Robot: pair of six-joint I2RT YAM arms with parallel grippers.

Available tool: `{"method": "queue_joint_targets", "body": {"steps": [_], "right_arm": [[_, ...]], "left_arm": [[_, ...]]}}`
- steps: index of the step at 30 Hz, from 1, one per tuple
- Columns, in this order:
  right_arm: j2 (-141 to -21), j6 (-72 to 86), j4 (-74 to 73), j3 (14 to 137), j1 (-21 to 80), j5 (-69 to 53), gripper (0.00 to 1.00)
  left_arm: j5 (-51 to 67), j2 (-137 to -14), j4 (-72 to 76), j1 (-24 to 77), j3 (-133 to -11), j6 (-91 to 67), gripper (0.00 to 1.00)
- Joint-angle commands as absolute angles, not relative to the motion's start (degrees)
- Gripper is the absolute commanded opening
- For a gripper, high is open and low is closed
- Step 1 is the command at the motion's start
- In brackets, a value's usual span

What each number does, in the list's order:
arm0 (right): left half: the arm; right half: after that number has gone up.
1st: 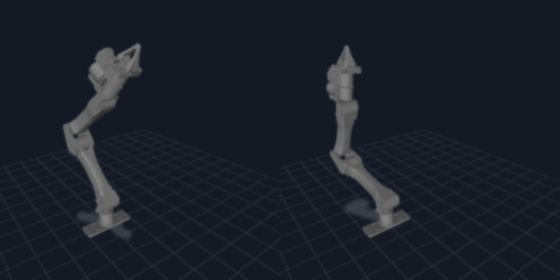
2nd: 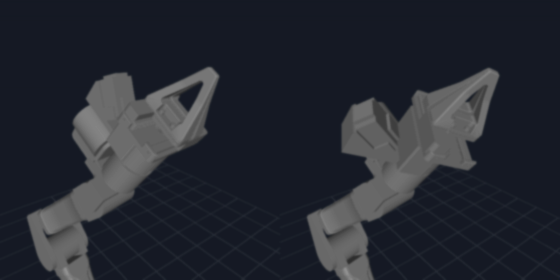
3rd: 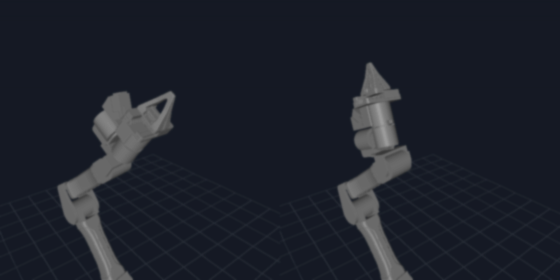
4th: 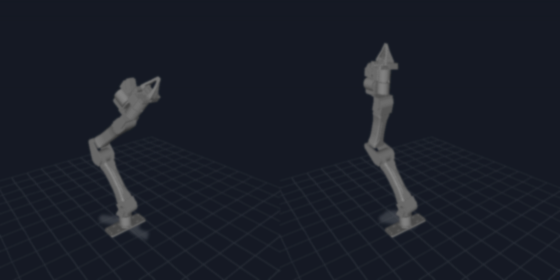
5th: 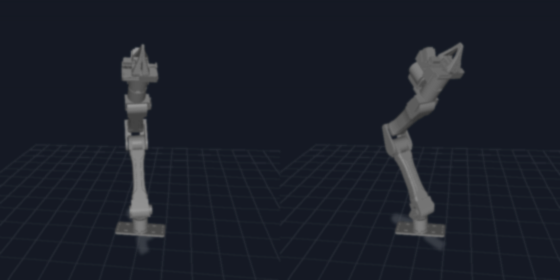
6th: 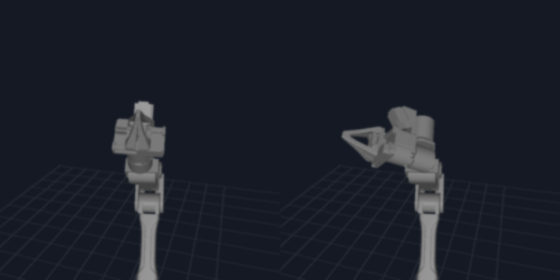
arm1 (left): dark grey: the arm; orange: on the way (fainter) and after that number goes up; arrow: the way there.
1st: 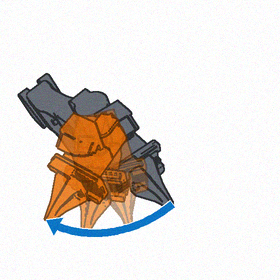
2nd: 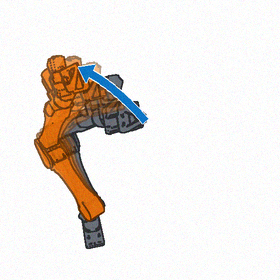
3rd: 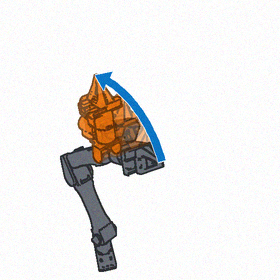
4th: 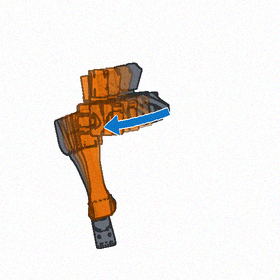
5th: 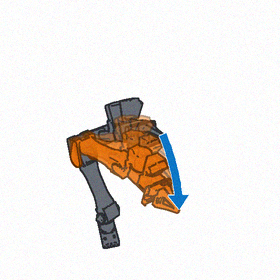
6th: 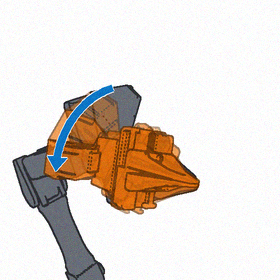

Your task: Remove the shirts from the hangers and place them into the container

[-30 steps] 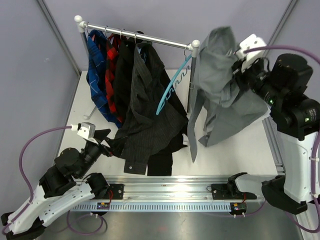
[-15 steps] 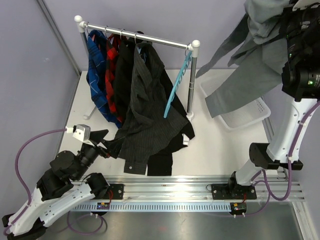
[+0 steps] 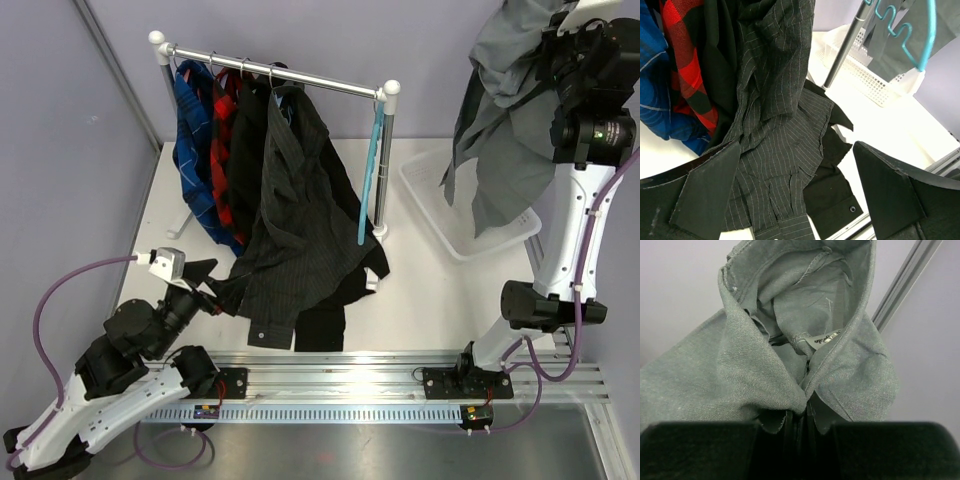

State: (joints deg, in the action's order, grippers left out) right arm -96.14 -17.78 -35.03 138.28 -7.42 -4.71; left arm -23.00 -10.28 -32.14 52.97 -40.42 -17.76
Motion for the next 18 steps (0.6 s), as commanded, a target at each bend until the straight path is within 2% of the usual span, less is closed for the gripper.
{"method": "queue_joint_targets", "body": {"steps": [1, 7, 11, 18], "right_arm": [[-93.2, -14.8, -32.1, 136.2, -10.7, -10.6, 0.0], [-85.7, -18.1, -29.5, 112.3, -15.1, -18.9, 0.0], [-85.6, -21.8, -31.4, 97.2, -15.6, -25.9, 0.0], [-96.0, -24.1, -35.1, 87.2, -15.6, -33.9, 0.0]], "left_arm": [[-24.2, -11.2, -30.6, 52.8, -42.6, -16.9, 0.99], [-24.2, -10.5, -31.3, 52.8, -43.1, -16.9, 0.99], [-23.9, -10.2, -31.0, 52.8, -43.6, -17.0, 0.99], [-23.1, -11.2, -30.8, 52.8, -44.7, -17.1, 0.99]]}}
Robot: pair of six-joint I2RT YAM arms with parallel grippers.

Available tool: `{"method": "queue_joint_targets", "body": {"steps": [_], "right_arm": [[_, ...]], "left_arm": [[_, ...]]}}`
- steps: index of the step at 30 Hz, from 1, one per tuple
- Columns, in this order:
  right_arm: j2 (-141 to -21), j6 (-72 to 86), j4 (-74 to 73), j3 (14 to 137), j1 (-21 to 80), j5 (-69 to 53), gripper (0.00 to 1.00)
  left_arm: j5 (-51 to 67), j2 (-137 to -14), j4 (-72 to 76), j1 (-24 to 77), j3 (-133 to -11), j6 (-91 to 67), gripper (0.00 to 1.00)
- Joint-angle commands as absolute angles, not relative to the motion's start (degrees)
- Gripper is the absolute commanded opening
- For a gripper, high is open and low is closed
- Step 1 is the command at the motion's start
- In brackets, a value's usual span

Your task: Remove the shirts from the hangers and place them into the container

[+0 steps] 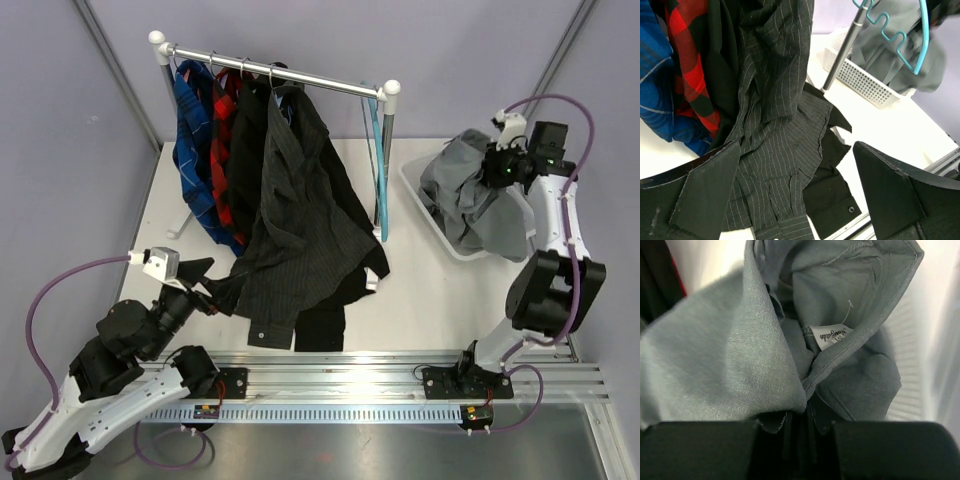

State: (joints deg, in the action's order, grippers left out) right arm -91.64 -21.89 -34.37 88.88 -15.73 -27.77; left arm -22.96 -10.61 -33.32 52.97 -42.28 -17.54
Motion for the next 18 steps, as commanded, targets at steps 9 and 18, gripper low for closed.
{"method": "queue_joint_targets", "body": {"steps": [9, 18], "right_arm": [[-117.9, -30.9, -47.0, 90.6, -15.6, -31.6, 0.06], [-119.0, -32.3, -44.7, 89.6, -15.6, -27.6, 0.31]], "left_arm": [[-21.5, -13.9, -28.3, 52.8, -48.8, -18.7, 0.99], [-18.5, -25.2, -27.4, 52.8, -55.8, -18.5, 0.99]]}}
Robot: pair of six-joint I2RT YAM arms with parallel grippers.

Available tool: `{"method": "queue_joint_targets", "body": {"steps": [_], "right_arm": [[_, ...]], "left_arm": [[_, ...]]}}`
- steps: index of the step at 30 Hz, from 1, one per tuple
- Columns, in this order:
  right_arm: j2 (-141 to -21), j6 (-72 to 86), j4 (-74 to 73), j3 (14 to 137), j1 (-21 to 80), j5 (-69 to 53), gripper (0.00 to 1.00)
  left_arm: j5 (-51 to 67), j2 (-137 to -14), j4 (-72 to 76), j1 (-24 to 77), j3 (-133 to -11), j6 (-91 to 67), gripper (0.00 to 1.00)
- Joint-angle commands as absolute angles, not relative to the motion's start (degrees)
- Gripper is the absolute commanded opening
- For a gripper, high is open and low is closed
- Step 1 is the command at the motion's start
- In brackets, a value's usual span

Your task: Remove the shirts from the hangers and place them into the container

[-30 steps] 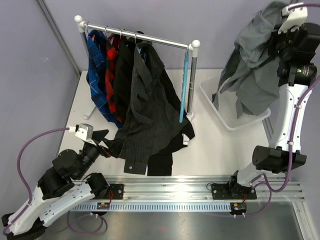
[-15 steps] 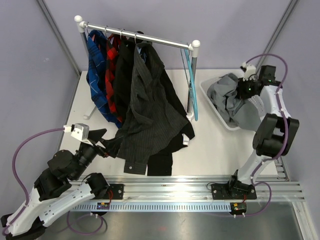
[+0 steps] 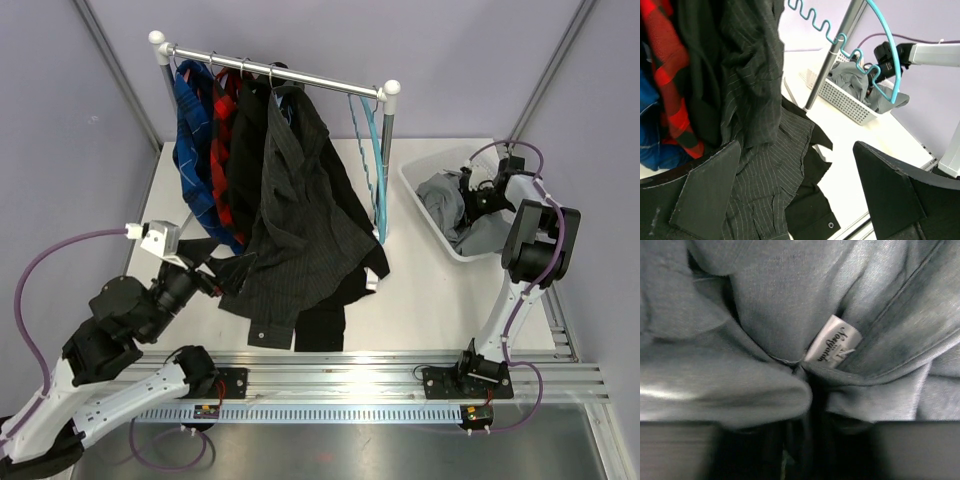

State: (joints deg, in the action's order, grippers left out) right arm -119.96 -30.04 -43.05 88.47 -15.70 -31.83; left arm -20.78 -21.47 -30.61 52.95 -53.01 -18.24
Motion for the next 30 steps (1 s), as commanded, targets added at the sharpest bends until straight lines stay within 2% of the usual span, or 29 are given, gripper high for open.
{"method": "queue_joint_targets", "body": {"steps": [1, 4, 5, 7, 8, 12, 17, 18, 19, 24, 30], "right_arm": [[-118.0, -32.5, -45.6, 91.1, -15.6, -27.3, 0.37], [-114.3, -32.2, -47.5, 95.7, -15.7, -25.6, 0.49], [-113.4, -32.1, -48.2, 97.1, -16.0, -25.0, 0.58], [-111.0, -31.5, -50.5, 102.4, -16.3, -24.3, 0.66], [-110.4, -31.2, -51.5, 104.3, -16.6, -24.1, 0.73], [-108.2, -30.4, -55.7, 112.0, -17.1, -24.3, 0.82], [-104.7, -29.9, -59.5, 116.7, -17.1, -26.8, 0.86], [-102.6, -29.6, -60.5, 115.9, -17.1, -28.5, 0.89], [-101.2, -29.4, -60.9, 115.1, -17.1, -30.7, 0.99], [-87.1, -18.5, -55.1, 101.8, -17.0, -40.5, 0.99], [-67.2, -3.8, -40.5, 82.4, -17.0, -30.1, 0.99]], "left_arm": [[-18.5, -26.1, -27.5, 52.8, -57.1, -18.4, 0.99], [-18.5, -30.0, -27.9, 52.8, -60.0, -18.2, 0.99], [-18.5, -30.8, -28.5, 52.8, -62.0, -18.1, 0.99], [-18.9, -33.3, -28.7, 52.8, -63.9, -17.7, 0.99], [-19.0, -34.1, -29.0, 52.8, -65.4, -17.5, 0.99], [-18.6, -37.2, -29.1, 52.8, -67.9, -16.8, 0.99], [-18.4, -40.0, -30.1, 52.8, -70.0, -16.5, 0.99], [-18.5, -40.3, -30.2, 52.8, -70.6, -16.5, 0.99], [-18.5, -40.6, -30.7, 52.8, -70.8, -16.4, 0.99], [-19.7, -41.7, -31.2, 52.8, -70.3, -16.0, 0.99], [-21.6, -39.3, -32.0, 52.8, -65.8, -16.4, 0.99]]}}
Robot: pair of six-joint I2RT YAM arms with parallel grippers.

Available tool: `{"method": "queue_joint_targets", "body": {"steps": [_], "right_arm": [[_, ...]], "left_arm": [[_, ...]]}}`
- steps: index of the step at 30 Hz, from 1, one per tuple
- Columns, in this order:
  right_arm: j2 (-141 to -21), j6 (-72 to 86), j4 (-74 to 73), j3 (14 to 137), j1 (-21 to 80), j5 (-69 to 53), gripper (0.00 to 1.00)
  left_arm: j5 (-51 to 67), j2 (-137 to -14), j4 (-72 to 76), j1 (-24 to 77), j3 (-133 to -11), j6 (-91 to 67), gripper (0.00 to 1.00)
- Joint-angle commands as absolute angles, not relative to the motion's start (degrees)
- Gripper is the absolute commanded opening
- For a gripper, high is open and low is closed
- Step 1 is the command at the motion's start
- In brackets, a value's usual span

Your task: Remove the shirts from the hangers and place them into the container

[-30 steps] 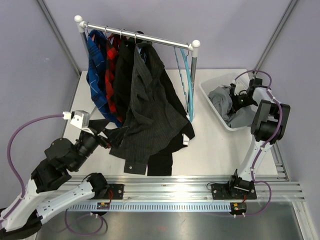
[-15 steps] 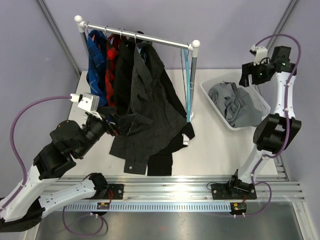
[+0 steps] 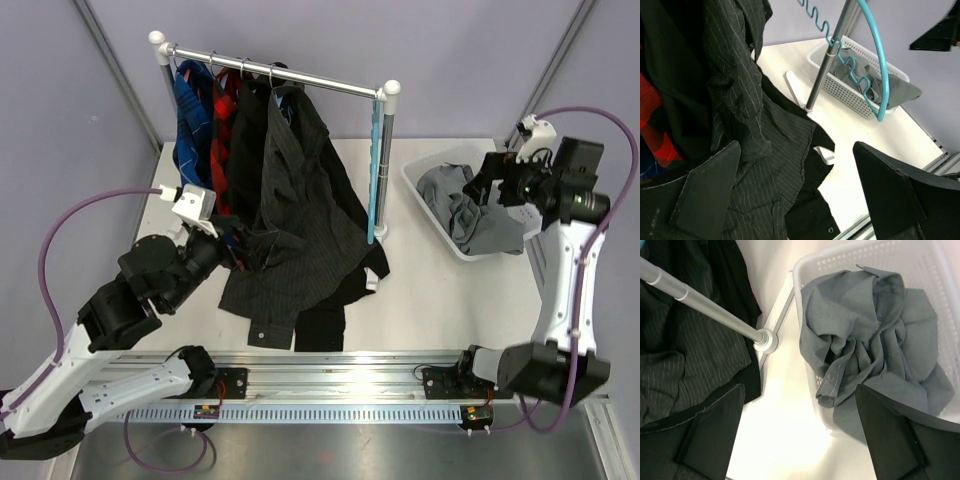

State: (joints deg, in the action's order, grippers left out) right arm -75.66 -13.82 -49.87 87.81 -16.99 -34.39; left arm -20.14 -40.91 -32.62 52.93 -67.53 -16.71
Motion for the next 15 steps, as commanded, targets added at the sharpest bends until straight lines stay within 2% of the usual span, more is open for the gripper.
{"method": "queue_joint_targets", "body": {"steps": [1, 6, 15], "right_arm": [[-65.1, -2.8, -39.8, 80.8, -17.1, -26.8, 0.99], [-57.1, -1.2, -40.8, 73.7, -17.1, -25.3, 0.99], [-54.1, -8.0, -40.7, 68.9, -17.1, -23.4, 0.99]], "left_arm": [[-21.8, -38.7, -32.0, 52.8, -64.4, -16.8, 0.99], [-22.4, -33.9, -32.1, 52.8, -60.4, -19.3, 0.99], [-24.6, -28.0, -35.4, 52.8, -56.1, -20.7, 0.99]]}}
